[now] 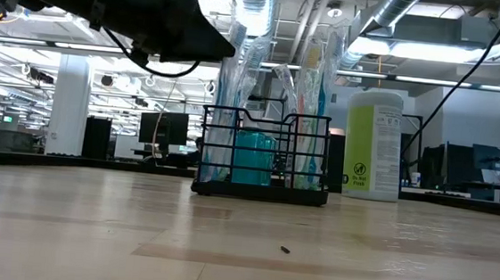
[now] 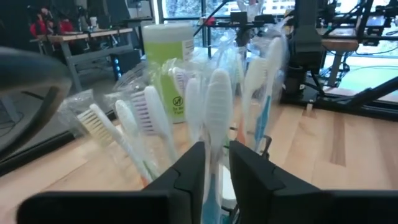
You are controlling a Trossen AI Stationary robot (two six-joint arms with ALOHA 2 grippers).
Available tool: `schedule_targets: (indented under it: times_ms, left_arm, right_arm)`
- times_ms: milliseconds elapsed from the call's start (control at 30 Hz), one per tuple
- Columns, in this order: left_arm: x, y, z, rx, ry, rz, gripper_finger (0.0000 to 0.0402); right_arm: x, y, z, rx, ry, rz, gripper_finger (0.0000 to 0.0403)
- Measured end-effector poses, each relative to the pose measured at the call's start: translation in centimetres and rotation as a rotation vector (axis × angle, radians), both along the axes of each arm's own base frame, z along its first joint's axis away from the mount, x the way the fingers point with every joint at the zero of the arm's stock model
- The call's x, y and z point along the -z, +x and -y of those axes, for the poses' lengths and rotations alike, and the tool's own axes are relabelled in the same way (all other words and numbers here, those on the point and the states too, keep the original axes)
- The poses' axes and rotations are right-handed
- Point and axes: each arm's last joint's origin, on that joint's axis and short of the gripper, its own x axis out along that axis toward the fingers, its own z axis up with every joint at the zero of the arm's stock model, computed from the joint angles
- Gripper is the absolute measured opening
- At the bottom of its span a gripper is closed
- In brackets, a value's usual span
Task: Pick & Place toothbrushing station
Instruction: Put the blue toothbrush into the left compartment of the organizer, then put the orange toothbrush into the right compartment of the organizer
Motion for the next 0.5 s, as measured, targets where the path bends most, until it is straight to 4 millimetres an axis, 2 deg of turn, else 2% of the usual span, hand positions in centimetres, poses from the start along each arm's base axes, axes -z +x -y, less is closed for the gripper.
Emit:
schedule_targets:
  times_ms: [500]
  left_arm:
    - [0.69,-0.24,-0.08,-0.045,0.001,-0.047,0.0129]
  right_arm:
    - [0.0,0.0,-0.01,0.001,0.014,0.003,0.0056]
